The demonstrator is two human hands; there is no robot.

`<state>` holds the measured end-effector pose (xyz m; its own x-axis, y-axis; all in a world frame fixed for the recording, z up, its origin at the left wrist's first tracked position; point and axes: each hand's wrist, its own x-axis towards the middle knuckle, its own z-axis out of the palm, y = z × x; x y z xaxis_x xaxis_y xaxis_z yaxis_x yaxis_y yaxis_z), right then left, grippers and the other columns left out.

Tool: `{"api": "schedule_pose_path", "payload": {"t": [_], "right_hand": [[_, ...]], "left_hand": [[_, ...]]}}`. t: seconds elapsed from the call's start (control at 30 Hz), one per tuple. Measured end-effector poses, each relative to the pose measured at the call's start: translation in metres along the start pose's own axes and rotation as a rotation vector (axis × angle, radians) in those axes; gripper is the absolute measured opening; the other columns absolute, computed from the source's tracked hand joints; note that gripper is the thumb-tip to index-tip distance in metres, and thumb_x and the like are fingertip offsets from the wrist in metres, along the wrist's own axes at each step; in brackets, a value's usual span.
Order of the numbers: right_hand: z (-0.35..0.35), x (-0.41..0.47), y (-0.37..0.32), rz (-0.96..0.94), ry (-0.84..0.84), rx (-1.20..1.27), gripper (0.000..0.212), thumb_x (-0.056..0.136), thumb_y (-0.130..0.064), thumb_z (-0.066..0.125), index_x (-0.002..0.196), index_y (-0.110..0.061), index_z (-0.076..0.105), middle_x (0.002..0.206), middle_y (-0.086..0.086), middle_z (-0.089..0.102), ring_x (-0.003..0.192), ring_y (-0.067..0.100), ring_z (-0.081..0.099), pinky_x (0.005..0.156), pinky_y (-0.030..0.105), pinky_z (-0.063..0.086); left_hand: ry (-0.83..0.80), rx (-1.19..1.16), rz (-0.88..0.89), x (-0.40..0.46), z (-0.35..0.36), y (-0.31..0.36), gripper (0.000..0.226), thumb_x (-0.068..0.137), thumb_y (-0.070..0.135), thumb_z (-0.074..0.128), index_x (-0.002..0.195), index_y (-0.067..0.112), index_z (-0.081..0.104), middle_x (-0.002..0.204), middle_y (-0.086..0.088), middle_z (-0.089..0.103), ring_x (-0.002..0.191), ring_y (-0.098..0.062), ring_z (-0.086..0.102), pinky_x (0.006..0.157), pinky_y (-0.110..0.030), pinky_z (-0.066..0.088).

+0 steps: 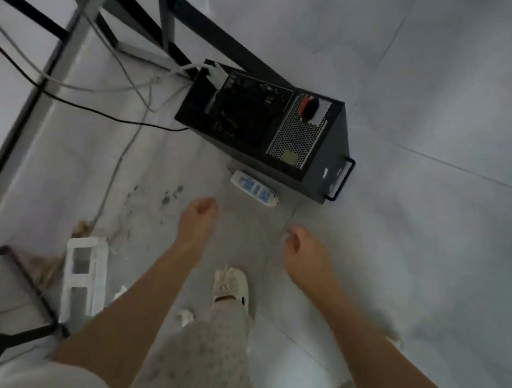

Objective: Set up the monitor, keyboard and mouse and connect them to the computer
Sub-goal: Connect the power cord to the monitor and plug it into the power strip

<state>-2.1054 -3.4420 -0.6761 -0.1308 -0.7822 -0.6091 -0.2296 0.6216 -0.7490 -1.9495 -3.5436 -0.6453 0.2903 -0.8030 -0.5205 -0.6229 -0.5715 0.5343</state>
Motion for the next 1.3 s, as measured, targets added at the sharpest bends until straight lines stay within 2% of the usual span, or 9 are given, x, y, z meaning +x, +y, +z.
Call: {"api": "schedule_pose_path", "payload": {"t": [0.37,0.57,0.7,0.83,0.93,1.03,1.13,1.23,1.3], "right_hand": [[0.162,0.199,-0.037,-0.385,-0.187,-0.169,0.045,0.096,-0.016,0.036,0.141,-0.021,0.036,0.134,0.005,0.051,0.117,0.024,0.051,0.099,0.04,0.042],[0.216,0.262,-0.046,-0.567,-0.184,-0.399,0.062,0.099,-0.029,0.034,0.15,-0.03,-0.002,0.159,-0.004,-0.001,0.146,0.019,-0.002,0.119,0.043,0.008],[0.239,0.288,-0.049,-0.551,-0.132,-0.516,0.065,0.099,-0.032,0.032,0.148,-0.033,-0.011,0.157,-0.005,-0.016,0.145,0.019,-0.013,0.119,0.041,-0.001],[0.248,0.302,-0.054,-0.47,-0.117,-0.48,0.062,0.1,-0.029,0.032,0.149,-0.031,-0.005,0.158,-0.005,-0.011,0.145,0.019,-0.009,0.118,0.039,0.007],[0.25,0.308,-0.055,-0.409,-0.082,-0.419,0.059,0.099,-0.024,0.033,0.15,-0.026,0.003,0.158,-0.004,-0.001,0.145,0.019,-0.004,0.116,0.041,0.017],[0.251,0.31,-0.053,-0.354,-0.053,-0.408,0.056,0.099,-0.021,0.033,0.149,-0.022,0.01,0.154,0.001,0.014,0.141,0.021,0.013,0.111,0.042,0.028],[0.255,0.305,-0.048,-0.262,-0.049,-0.368,0.048,0.099,-0.019,0.033,0.146,-0.019,0.022,0.143,0.006,0.035,0.128,0.024,0.035,0.102,0.041,0.037],[0.261,0.293,-0.033,-0.151,-0.089,-0.276,0.036,0.099,-0.017,0.033,0.133,-0.013,0.042,0.111,0.008,0.054,0.102,0.022,0.052,0.09,0.037,0.046],[0.262,0.29,-0.019,-0.032,-0.072,-0.125,0.025,0.099,-0.016,0.034,0.108,-0.009,0.055,0.1,0.011,0.057,0.092,0.023,0.055,0.077,0.032,0.045]], "left_hand": [[0.154,0.435,0.27,0.262,-0.03,-0.063,0.038,0.095,0.017,0.048,0.132,0.011,0.048,0.131,-0.012,0.052,0.115,-0.027,0.053,0.098,-0.035,0.043],[0.202,0.891,0.489,0.369,-0.027,-0.075,0.059,0.093,0.019,0.048,0.146,0.011,0.023,0.151,-0.011,0.023,0.136,-0.03,0.026,0.109,-0.042,0.028],[0.271,1.108,0.625,0.418,-0.035,-0.06,0.062,0.092,0.023,0.048,0.147,0.011,0.02,0.153,-0.011,0.019,0.139,-0.03,0.019,0.109,-0.047,0.028],[0.205,1.412,0.571,0.453,-0.041,-0.046,0.074,0.094,0.032,0.045,0.15,0.016,0.0,0.158,-0.008,-0.002,0.145,-0.029,-0.007,0.113,-0.056,0.005],[0.141,1.508,0.512,0.475,-0.04,-0.048,0.07,0.092,0.031,0.043,0.149,0.023,0.002,0.152,-0.011,0.021,0.143,-0.031,0.01,0.11,-0.061,-0.005],[0.099,1.499,0.574,0.478,-0.035,-0.06,0.048,0.094,0.03,0.04,0.139,0.018,0.029,0.128,-0.011,0.05,0.119,-0.031,0.046,0.109,-0.056,0.014],[0.023,1.417,0.654,0.46,-0.028,-0.084,0.039,0.098,0.034,0.038,0.132,0.015,0.037,0.123,-0.011,0.054,0.11,-0.032,0.053,0.095,-0.044,0.036],[0.055,1.26,0.668,0.423,-0.026,-0.105,0.031,0.099,0.032,0.039,0.122,0.015,0.051,0.116,-0.009,0.062,0.105,-0.031,0.058,0.088,-0.037,0.036],[0.12,1.146,0.681,0.396,-0.026,-0.119,0.027,0.099,0.03,0.04,0.113,0.018,0.06,0.107,-0.005,0.066,0.097,-0.027,0.06,0.087,-0.035,0.03]]}}
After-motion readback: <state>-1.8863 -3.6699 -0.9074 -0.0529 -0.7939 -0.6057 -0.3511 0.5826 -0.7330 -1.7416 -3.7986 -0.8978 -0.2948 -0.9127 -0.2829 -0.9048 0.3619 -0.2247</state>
